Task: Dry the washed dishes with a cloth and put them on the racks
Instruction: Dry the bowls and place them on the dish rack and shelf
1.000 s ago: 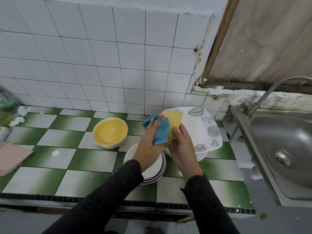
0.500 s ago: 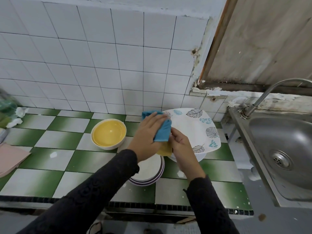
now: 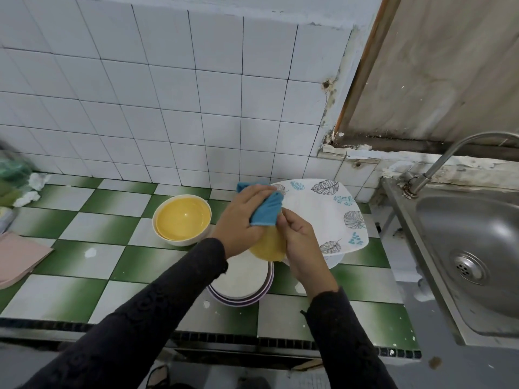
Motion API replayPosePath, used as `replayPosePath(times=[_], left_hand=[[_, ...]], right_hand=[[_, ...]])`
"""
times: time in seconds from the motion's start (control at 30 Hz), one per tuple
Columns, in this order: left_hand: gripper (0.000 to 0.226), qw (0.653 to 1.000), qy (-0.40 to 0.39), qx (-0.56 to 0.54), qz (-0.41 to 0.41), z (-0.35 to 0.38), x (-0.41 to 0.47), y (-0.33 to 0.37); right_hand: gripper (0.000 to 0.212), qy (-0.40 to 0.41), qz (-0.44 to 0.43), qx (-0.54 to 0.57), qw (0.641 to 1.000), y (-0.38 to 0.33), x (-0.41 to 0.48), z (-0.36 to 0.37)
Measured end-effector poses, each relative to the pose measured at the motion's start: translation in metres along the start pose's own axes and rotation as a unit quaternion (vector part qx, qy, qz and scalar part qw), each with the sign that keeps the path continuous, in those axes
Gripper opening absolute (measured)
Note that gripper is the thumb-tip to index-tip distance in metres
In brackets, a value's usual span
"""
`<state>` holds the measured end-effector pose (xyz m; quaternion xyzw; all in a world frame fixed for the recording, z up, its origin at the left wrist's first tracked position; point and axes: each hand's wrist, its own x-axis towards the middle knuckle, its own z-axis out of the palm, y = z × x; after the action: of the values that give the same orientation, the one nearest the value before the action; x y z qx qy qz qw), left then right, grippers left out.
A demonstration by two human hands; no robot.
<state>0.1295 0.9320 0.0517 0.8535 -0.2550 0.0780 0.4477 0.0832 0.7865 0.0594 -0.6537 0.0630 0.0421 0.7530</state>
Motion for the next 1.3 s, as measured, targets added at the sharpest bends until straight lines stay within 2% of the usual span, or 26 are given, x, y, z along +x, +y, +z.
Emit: replayPosePath(times=[0.07, 0.13, 0.17, 0.3, 0.37, 0.43, 0.5, 0.53, 0.57, 0.63, 0.7, 0.77, 0.87, 0.9, 0.97, 1.03, 1.07, 1.1, 1.13, 1.17, 1.2, 1.23, 1.3], left_hand=[[0.037, 0.977, 0.048, -0.15, -0.143, -0.002, 0.004, 0.005], [0.024, 0.92, 0.07, -0.278, -0.269, -0.006, 0.01, 0.001], [0.024, 0.901, 0.077, -0.296, -0.307, -0.007, 0.012, -0.004], [0.038, 0.856, 0.149, -0.322, -0.375, -0.002, 0.012, -0.012], [0.047, 0.824, 0.197, -0.367, -0.384, 0.003, 0.009, -0.014], [0.048, 0.814, 0.216, -0.38, -0.383, 0.01, 0.003, -0.009], [0.032, 0.83, 0.233, -0.343, -0.373, 0.024, -0.007, -0.001], [0.023, 0.85, 0.243, -0.314, -0.345, 0.032, -0.014, 0.007], [0.023, 0.879, 0.249, -0.276, -0.297, 0.038, -0.022, 0.015], [0.038, 0.944, 0.23, -0.177, -0.154, 0.046, -0.037, 0.023], [0.05, 0.98, 0.183, -0.063, -0.038, 0.048, -0.038, 0.01], [0.054, 0.987, 0.151, -0.059, -0.019, 0.039, -0.031, 0.001], [0.058, 0.987, 0.129, -0.078, -0.05, 0.029, -0.027, -0.005], [0.061, 0.991, 0.118, -0.05, -0.047, 0.029, -0.028, -0.004], [0.065, 0.992, 0.087, 0.077, 0.044, 0.034, -0.031, -0.002], [0.063, 0.978, 0.044, 0.148, 0.14, 0.034, -0.029, -0.003], [0.062, 0.979, 0.037, 0.141, 0.14, 0.029, -0.025, -0.004], [0.063, 0.989, 0.037, 0.107, 0.099, 0.025, -0.021, -0.004], [0.063, 0.998, 0.042, 0.037, 0.022, 0.02, -0.017, -0.002], [0.063, 0.997, 0.05, -0.034, -0.055, 0.016, -0.013, 0.001], [0.063, 0.992, 0.056, -0.067, -0.094, 0.014, -0.011, 0.005], [0.062, 0.994, 0.056, -0.045, -0.08, 0.012, -0.011, 0.009], [0.063, 0.997, 0.036, 0.063, 0.02, 0.012, -0.014, 0.008]], right_hand=[[0.025, -0.008, 0.01, 0.053, 0.999, 0.0, 0.0, -0.004], [0.024, 0.005, 0.043, 0.153, 0.987, 0.002, 0.002, -0.005], [0.024, 0.013, 0.057, 0.214, 0.975, 0.004, 0.003, -0.005], [0.033, 0.051, 0.096, 0.384, 0.917, 0.017, 0.004, 0.003], [0.052, 0.048, 0.104, 0.441, 0.89, 0.026, 0.007, 0.007], [0.087, 0.035, 0.079, 0.495, 0.865, 0.026, 0.008, 0.011], [0.116, 0.024, 0.051, 0.542, 0.838, 0.023, 0.014, 0.013], [0.122, 0.029, 0.043, 0.554, 0.831, 0.022, 0.016, 0.013], [0.123, 0.035, 0.037, 0.56, 0.827, 0.021, 0.019, 0.012], [0.11, 0.029, 0.038, 0.557, 0.829, 0.012, 0.017, 0.015], [0.075, 0.038, 0.041, 0.522, 0.851, 0.004, 0.012, 0.017], [0.045, 0.045, 0.041, 0.492, 0.869, 0.001, 0.009, 0.015], [0.032, 0.039, 0.034, 0.488, 0.871, -0.002, 0.006, 0.017], [0.026, 0.037, 0.038, 0.484, 0.874, 0.0, 0.006, 0.017], [0.016, 0.037, 0.055, 0.468, 0.881, 0.003, 0.007, 0.019], [0.019, 0.036, 0.082, 0.478, 0.874, 0.008, 0.008, 0.016], [0.017, 0.029, 0.083, 0.471, 0.878, 0.011, 0.009, 0.014], [0.017, 0.018, 0.08, 0.451, 0.889, 0.012, 0.008, 0.011], [0.019, 0.012, 0.079, 0.422, 0.903, 0.013, 0.008, 0.01], [0.021, 0.008, 0.079, 0.393, 0.916, 0.013, 0.008, 0.009], [0.023, 0.007, 0.078, 0.376, 0.924, 0.013, 0.008, 0.008], [0.025, 0.008, 0.075, 0.363, 0.929, 0.013, 0.007, 0.008], [0.034, 0.001, 0.074, 0.347, 0.935, 0.013, 0.007, 0.006]])
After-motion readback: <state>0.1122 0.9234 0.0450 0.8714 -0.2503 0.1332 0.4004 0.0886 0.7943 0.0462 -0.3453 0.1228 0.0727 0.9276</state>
